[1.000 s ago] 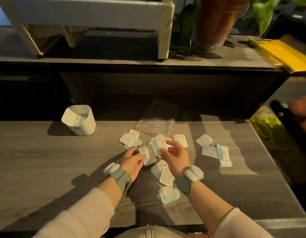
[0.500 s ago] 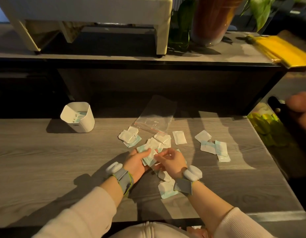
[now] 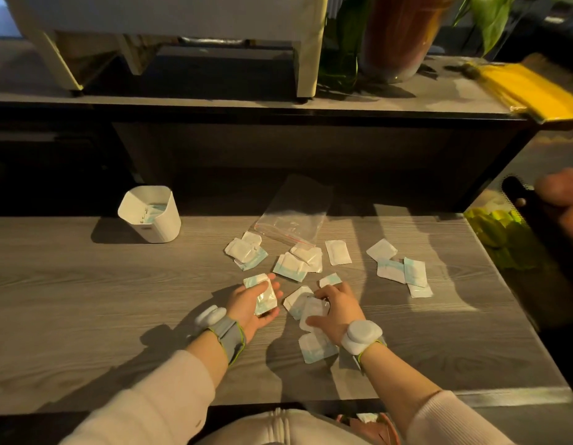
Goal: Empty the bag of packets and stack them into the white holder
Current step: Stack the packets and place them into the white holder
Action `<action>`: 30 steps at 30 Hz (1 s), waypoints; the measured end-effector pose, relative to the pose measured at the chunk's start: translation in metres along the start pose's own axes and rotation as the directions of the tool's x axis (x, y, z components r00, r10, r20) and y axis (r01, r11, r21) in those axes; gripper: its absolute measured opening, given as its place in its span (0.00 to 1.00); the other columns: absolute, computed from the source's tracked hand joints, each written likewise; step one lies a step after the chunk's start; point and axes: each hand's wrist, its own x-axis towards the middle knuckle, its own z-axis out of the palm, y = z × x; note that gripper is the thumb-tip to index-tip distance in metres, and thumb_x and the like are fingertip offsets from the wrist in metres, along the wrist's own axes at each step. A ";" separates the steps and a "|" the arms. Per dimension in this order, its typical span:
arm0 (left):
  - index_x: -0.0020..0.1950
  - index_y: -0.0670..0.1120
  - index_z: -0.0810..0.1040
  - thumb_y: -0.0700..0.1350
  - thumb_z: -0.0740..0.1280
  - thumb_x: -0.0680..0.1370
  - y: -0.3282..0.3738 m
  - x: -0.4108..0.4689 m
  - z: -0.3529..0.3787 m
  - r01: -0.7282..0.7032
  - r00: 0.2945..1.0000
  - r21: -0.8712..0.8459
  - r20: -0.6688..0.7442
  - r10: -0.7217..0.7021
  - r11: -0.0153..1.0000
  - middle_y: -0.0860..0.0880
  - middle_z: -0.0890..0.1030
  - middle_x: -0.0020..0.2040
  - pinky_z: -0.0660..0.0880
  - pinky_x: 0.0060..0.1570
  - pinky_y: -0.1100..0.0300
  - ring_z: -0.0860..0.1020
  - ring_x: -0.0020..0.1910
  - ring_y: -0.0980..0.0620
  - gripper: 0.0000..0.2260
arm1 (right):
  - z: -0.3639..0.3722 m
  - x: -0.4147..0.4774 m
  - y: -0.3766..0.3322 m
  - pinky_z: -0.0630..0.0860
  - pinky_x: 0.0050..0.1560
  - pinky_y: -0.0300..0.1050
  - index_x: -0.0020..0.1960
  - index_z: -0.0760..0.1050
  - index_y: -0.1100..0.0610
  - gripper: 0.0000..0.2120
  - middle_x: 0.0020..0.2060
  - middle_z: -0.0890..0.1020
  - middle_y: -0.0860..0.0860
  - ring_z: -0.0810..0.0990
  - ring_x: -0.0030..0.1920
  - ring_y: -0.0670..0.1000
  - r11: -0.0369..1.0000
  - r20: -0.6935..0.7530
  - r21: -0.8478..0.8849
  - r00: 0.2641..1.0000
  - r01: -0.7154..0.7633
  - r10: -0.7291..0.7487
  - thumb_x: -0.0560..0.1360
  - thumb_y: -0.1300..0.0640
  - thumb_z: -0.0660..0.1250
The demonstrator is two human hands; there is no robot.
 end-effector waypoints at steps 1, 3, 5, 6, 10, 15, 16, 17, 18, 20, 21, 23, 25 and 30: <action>0.56 0.47 0.79 0.41 0.62 0.79 -0.001 -0.001 -0.001 0.009 1.000 0.018 0.000 -0.009 1.000 0.49 0.82 0.44 0.74 0.48 0.52 0.79 0.44 0.51 0.09 | 0.000 0.000 0.000 0.73 0.54 0.43 0.56 0.74 0.53 0.23 0.52 0.69 0.49 0.74 0.54 0.53 1.000 -0.009 0.008 1.000 0.000 0.000 0.64 0.52 0.77; 0.53 0.47 0.78 0.43 0.62 0.79 -0.003 -0.002 0.000 0.049 0.999 0.007 0.010 -0.049 0.999 0.48 0.79 0.45 0.74 0.52 0.49 0.78 0.44 0.50 0.07 | -0.001 0.000 -0.002 0.72 0.48 0.42 0.50 0.73 0.53 0.18 0.48 0.72 0.49 0.75 0.48 0.52 0.999 -0.022 0.045 1.000 -0.014 0.015 0.65 0.54 0.77; 0.51 0.45 0.77 0.45 0.62 0.79 -0.003 -0.003 0.000 0.102 0.995 -0.047 0.019 -0.102 0.994 0.46 0.78 0.44 0.74 0.53 0.48 0.77 0.43 0.48 0.06 | -0.004 0.000 -0.005 0.69 0.42 0.41 0.47 0.72 0.53 0.13 0.43 0.76 0.49 0.75 0.44 0.52 0.992 -0.069 0.127 0.997 -0.021 0.030 0.68 0.57 0.74; 0.50 0.44 0.77 0.46 0.61 0.79 -0.003 -0.004 0.001 0.129 0.992 -0.068 0.021 -0.128 0.989 0.45 0.78 0.43 0.74 0.53 0.47 0.77 0.43 0.47 0.08 | -0.005 0.000 -0.006 0.69 0.42 0.41 0.47 0.73 0.53 0.11 0.42 0.78 0.50 0.76 0.43 0.52 0.985 -0.119 0.175 0.993 -0.002 0.023 0.69 0.57 0.73; 0.48 0.41 0.76 0.56 0.57 0.79 -0.006 -0.006 0.005 0.251 0.964 -0.068 0.109 -0.243 0.966 0.42 0.77 0.43 0.74 0.51 0.48 0.76 0.42 0.44 0.19 | -0.008 -0.003 -0.017 0.74 0.42 0.44 0.48 0.80 0.56 0.04 0.42 0.79 0.52 0.78 0.41 0.51 0.940 -0.401 0.218 0.902 0.262 -0.158 0.74 0.58 0.70; 0.63 0.40 0.75 0.64 0.56 0.77 -0.011 -0.006 0.013 0.288 0.941 -0.083 0.208 -0.266 0.954 0.40 0.78 0.55 0.75 0.57 0.43 0.78 0.53 0.40 0.29 | -0.002 -0.010 -0.034 0.73 0.48 0.27 0.51 0.84 0.54 0.08 0.47 0.79 0.49 0.78 0.44 0.41 0.859 -0.427 0.241 0.844 0.451 -0.324 0.73 0.60 0.71; 0.65 0.41 0.74 0.64 0.55 0.77 -0.011 -0.008 0.014 0.284 0.940 -0.109 0.227 -0.255 0.952 0.40 0.77 0.58 0.75 0.57 0.43 0.77 0.55 0.40 0.29 | 0.000 -0.010 -0.035 0.72 0.48 0.27 0.52 0.84 0.53 0.08 0.47 0.79 0.49 0.78 0.45 0.42 0.865 -0.401 0.207 0.846 0.456 -0.350 0.73 0.59 0.71; 0.66 0.42 0.74 0.63 0.55 0.77 -0.010 -0.009 0.015 0.277 0.942 -0.127 0.233 -0.242 0.953 0.40 0.77 0.59 0.77 0.54 0.44 0.77 0.56 0.41 0.29 | 0.002 -0.011 -0.036 0.71 0.48 0.28 0.52 0.84 0.53 0.09 0.47 0.80 0.48 0.78 0.46 0.44 0.869 -0.375 0.181 0.849 0.460 -0.371 0.73 0.58 0.71; 0.65 0.42 0.74 0.63 0.56 0.78 -0.009 -0.010 0.016 0.268 0.945 -0.134 0.228 -0.233 0.954 0.40 0.78 0.57 0.78 0.52 0.45 0.77 0.55 0.41 0.29 | 0.003 -0.012 -0.035 0.71 0.49 0.31 0.51 0.84 0.52 0.08 0.47 0.81 0.48 0.79 0.47 0.46 0.871 -0.350 0.161 0.852 0.463 -0.388 0.72 0.57 0.71; 0.63 0.40 0.74 0.60 0.56 0.79 -0.007 -0.010 0.015 0.247 0.954 -0.135 0.208 -0.216 0.960 0.40 0.80 0.50 0.78 0.47 0.49 0.79 0.50 0.43 0.26 | 0.007 -0.014 -0.036 0.71 0.49 0.36 0.51 0.84 0.51 0.08 0.46 0.82 0.48 0.78 0.48 0.49 0.864 -0.305 0.099 0.841 0.494 -0.446 0.72 0.56 0.71; 0.62 0.40 0.74 0.58 0.55 0.80 -0.006 -0.010 0.015 0.240 0.957 -0.136 0.201 -0.211 0.961 0.41 0.80 0.48 0.79 0.45 0.51 0.79 0.47 0.44 0.24 | 0.009 -0.014 -0.034 0.72 0.50 0.39 0.51 0.84 0.50 0.09 0.46 0.83 0.48 0.77 0.49 0.50 0.859 -0.285 0.058 0.833 0.508 -0.474 0.72 0.54 0.71; 0.59 0.41 0.74 0.52 0.55 0.81 -0.006 -0.010 0.015 0.227 0.962 -0.135 0.182 -0.201 0.964 0.43 0.79 0.45 0.80 0.38 0.55 0.77 0.43 0.47 0.18 | 0.010 -0.014 -0.032 0.73 0.53 0.43 0.53 0.83 0.48 0.13 0.48 0.83 0.46 0.76 0.52 0.51 0.856 -0.225 0.009 0.835 0.516 -0.502 0.71 0.45 0.70; 0.54 0.41 0.76 0.47 0.55 0.81 -0.006 -0.009 0.013 0.217 0.967 -0.110 0.157 -0.199 0.970 0.44 0.78 0.44 0.81 0.34 0.55 0.77 0.42 0.47 0.13 | 0.008 -0.015 -0.032 0.72 0.56 0.43 0.52 0.83 0.47 0.22 0.49 0.83 0.44 0.75 0.55 0.49 0.852 -0.162 -0.023 0.839 0.523 -0.520 0.70 0.33 0.63; 0.55 0.44 0.76 0.45 0.56 0.82 -0.005 -0.009 0.006 0.203 0.977 -0.093 0.086 -0.195 0.975 0.42 0.80 0.47 0.81 0.36 0.49 0.78 0.45 0.45 0.11 | -0.001 -0.009 -0.034 0.70 0.54 0.43 0.49 0.82 0.51 0.16 0.46 0.83 0.47 0.76 0.51 0.48 0.897 -0.254 0.073 0.878 0.436 -0.406 0.77 0.42 0.59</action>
